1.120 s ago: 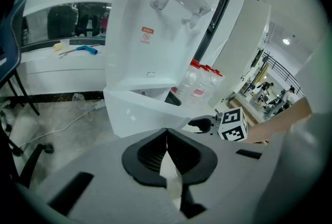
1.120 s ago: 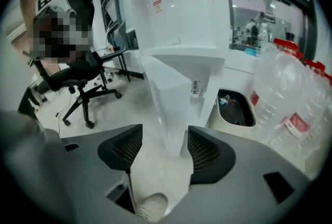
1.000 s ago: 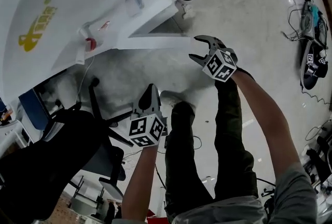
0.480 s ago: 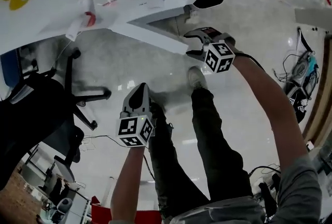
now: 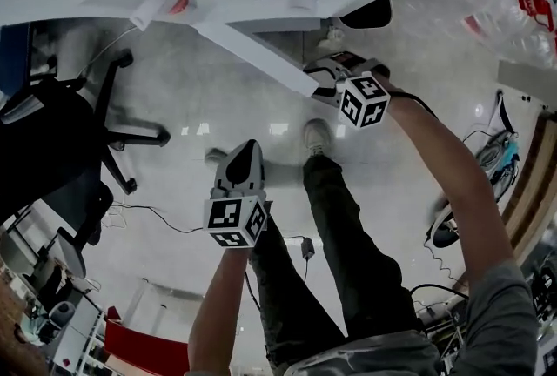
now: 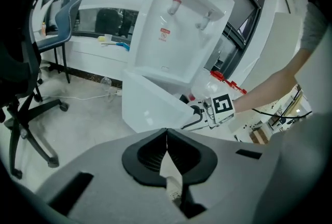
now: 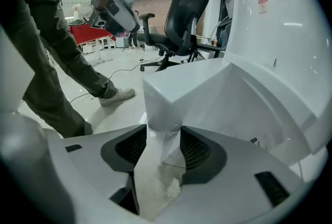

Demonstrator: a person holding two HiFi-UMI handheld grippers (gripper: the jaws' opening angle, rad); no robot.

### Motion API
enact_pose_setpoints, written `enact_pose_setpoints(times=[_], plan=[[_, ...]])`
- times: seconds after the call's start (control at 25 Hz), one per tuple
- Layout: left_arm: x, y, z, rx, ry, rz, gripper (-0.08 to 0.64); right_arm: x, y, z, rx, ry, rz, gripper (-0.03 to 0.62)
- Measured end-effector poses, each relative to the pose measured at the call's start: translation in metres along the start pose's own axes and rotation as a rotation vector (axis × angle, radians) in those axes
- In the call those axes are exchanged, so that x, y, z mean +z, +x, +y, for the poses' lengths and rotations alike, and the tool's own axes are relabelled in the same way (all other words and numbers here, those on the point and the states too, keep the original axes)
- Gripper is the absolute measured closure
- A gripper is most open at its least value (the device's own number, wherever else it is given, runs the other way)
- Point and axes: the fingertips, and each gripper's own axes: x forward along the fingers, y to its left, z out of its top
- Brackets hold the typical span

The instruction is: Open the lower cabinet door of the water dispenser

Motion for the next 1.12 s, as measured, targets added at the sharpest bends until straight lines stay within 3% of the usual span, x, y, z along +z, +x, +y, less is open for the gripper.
enact_pose_setpoints(times=[0.52, 0.84, 1.12], plan=[[-0.035, -0.025, 0.018, 0.077, -0.135, -0.033, 0.551, 0.021, 0.017, 0.016, -0.031, 0.062, 0.001, 0.417], [-0.055, -0.046, 0.05, 0.136, -0.232, -0.054, 0.551, 0.054, 0.044, 0.039, -0.078, 0.129, 0.011, 0.431], [-0.064, -0.068, 0.083, 0.138, -0.263, -0.066, 0.551, 0.092, 0.073, 0.05, -0.15, 0.218, 0.017, 0.439]])
